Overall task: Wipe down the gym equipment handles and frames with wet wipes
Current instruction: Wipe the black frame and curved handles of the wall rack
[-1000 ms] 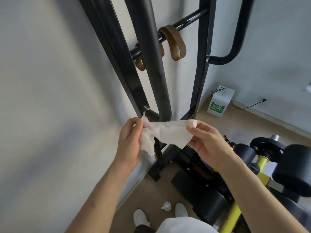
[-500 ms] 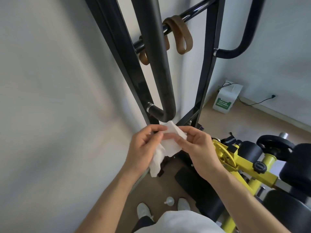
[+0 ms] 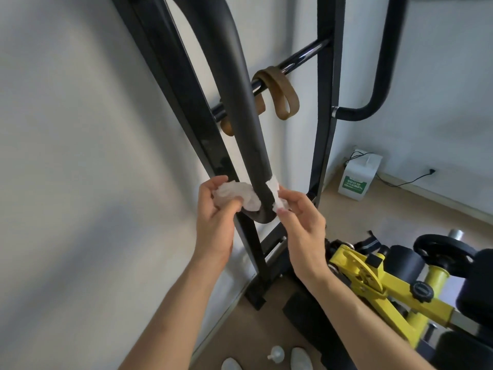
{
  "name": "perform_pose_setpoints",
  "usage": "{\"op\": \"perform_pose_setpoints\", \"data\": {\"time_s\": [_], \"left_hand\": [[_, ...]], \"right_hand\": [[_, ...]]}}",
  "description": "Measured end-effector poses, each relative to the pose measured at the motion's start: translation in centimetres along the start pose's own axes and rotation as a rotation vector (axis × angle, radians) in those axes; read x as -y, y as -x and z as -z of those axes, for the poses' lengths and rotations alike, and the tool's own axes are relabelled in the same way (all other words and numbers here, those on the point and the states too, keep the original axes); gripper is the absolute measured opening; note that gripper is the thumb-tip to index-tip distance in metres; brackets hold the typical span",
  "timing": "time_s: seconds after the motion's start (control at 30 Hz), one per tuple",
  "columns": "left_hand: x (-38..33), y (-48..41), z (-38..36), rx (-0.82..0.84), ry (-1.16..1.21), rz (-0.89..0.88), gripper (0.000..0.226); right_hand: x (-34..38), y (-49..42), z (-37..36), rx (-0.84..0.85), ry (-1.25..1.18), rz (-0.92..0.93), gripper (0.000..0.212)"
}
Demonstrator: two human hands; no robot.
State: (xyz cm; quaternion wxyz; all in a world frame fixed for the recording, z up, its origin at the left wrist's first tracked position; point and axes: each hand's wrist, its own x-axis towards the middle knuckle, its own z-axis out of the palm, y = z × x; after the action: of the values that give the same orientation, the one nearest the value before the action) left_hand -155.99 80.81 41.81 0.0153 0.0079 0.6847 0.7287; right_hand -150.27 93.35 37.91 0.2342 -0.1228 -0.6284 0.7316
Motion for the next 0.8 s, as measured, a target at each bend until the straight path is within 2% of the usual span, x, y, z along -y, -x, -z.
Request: {"op": "perform_pose_setpoints", "data": {"time_s": [0.17,0.27,0.33,0.47,0.53,0.63,0.7,0.8], "left_hand": [[0.3,0.1,-1.2,-0.124,-0.089,-0.116,0.025],[0.1,0.9,-2.1,-0.16,-0.138,-0.077,0.013],[0.1,1.6,-2.1,-0.152,-0.085,-0.031,0.005],[0.1,3.1,-1.9,-0.11,0.141,0.062,0.025],[0.1,3.4,-1.9,-0.083,0.122,0.036,0.027],[-0.1,3.4,-2.0,-0.049,0.079,-0.001,0.027],[-0.4,3.4,-2.1,-0.057,0.149,0.057,0.034],[-1.1,3.5,-1.8,-0.006,0.28,0.139,0.034]], "right_hand": [[-0.6,-0.5,1.0,-0.018,-0.054,0.003,0.024],[-0.8,-0.4,0.6,-0.046,-0.017,0.062,0.026],[-0.6,-0.4,0.1,-0.056,0.006,0.109,0.031],[0.0,-0.7,-0.6,-0.075,0.041,0.189,0.024],[0.3,-1.0,-0.6,-0.03,0.035,0.18,0.023],[0.6,-0.9,-0.4,0.022,0.122,0.175,0.035],[0.4,-0.9,-0.4,0.015,0.25,0.239,0.046],[-0.7,-0.7,-0.6,0.007,0.308,0.305,0.057]]}}
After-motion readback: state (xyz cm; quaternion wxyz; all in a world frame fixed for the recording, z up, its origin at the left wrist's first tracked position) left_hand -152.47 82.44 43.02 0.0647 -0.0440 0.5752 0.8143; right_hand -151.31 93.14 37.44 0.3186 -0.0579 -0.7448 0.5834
